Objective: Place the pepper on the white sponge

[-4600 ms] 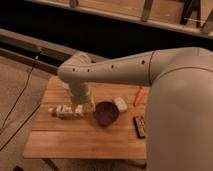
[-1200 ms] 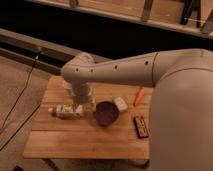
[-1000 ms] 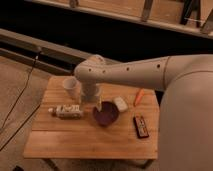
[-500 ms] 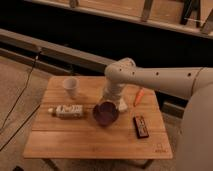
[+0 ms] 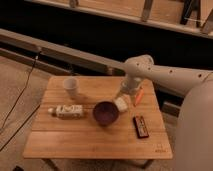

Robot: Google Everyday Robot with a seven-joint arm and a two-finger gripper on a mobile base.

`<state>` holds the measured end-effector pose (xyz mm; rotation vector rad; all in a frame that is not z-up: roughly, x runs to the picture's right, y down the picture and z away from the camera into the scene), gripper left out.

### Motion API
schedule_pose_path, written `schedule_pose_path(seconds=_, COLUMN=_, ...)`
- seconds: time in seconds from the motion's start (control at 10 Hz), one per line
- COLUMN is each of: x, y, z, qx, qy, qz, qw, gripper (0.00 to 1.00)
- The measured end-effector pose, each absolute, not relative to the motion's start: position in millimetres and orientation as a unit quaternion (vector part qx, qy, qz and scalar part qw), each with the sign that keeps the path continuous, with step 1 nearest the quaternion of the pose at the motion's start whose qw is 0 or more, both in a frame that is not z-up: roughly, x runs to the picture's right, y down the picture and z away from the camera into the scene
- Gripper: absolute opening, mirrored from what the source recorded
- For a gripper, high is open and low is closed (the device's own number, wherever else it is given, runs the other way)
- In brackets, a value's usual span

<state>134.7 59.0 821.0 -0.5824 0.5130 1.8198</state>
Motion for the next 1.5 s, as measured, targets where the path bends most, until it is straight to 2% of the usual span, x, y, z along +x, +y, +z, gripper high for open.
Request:
schedule_pose_path(seconds=0.8, x=231, y=48, z=917, qx=-0.222, qy=0.245, qz=0.798, qw=0.505, gripper=0.65)
schedule_pose_path(seconds=1.5, x=249, y=30, z=969, qx=-0.205, qy=0.263, qz=0.799, qw=0.501, gripper=0.65)
